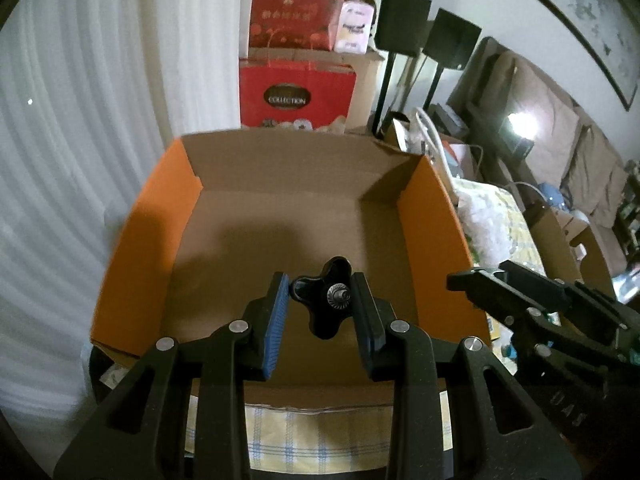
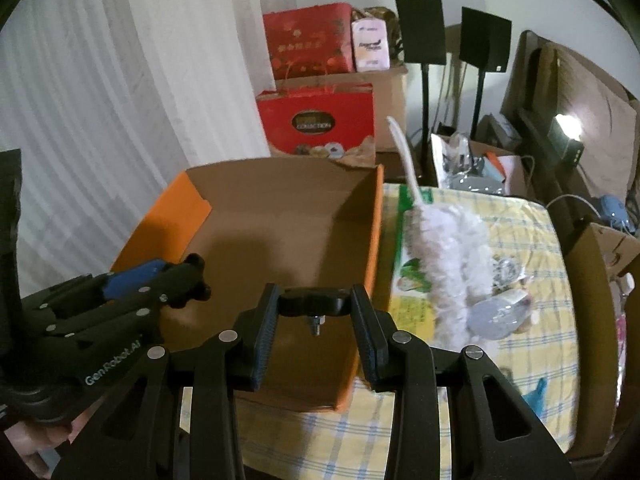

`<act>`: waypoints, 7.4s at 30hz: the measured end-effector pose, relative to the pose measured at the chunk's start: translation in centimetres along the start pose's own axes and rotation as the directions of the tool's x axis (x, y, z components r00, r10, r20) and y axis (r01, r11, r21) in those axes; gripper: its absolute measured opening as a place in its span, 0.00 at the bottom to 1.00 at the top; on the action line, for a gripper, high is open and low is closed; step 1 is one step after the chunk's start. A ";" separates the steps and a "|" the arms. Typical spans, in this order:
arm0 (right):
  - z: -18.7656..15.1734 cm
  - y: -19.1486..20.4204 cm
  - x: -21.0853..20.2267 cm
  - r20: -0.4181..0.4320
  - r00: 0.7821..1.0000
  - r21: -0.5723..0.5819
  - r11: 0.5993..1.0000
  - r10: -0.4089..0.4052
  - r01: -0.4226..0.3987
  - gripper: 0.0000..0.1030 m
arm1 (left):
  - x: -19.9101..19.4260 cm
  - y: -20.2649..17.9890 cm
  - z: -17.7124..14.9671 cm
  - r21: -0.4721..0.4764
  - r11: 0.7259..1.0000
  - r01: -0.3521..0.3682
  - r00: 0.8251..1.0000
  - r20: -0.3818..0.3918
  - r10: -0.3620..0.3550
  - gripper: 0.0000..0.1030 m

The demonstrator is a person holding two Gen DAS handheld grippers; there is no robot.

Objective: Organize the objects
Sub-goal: 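Carry both black knobs into the orange box and open both tools, then lift the left tool out of the box toward the clear bottle, then grasp the clear bottle with pink cap with the left tool, then carry the bottle into the orange box and open the left tool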

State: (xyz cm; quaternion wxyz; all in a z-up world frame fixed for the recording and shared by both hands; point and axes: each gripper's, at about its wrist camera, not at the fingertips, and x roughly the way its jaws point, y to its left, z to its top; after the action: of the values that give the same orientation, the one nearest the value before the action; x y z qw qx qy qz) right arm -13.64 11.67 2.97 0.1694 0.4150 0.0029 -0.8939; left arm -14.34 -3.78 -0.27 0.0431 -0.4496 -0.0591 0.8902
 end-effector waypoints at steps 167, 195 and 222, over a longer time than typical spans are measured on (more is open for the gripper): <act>-5.8 -26.6 3.2 0.043 0.906 0.770 0.564 0.421 -0.298 0.74 | 9.3 -21.3 -2.4 0.271 0.887 0.374 0.926 -0.154 -0.344 0.31; -0.9 -20.5 -1.1 0.066 0.899 0.699 0.622 0.434 -0.352 0.58 | 1.7 -16.7 -0.9 0.223 0.891 0.395 0.916 -0.021 -0.401 0.31; 3.1 -4.5 3.4 -0.123 0.892 0.474 0.815 0.436 -0.333 0.57 | 0.0 -2.4 -1.7 0.053 0.941 0.333 0.943 0.006 -0.334 0.31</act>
State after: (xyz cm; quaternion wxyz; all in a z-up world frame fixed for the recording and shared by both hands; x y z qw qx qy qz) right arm -19.35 14.46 1.81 0.2474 0.5330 -0.2647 -0.7646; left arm -12.91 -1.26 -0.86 0.2041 -0.4252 -0.1117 0.8747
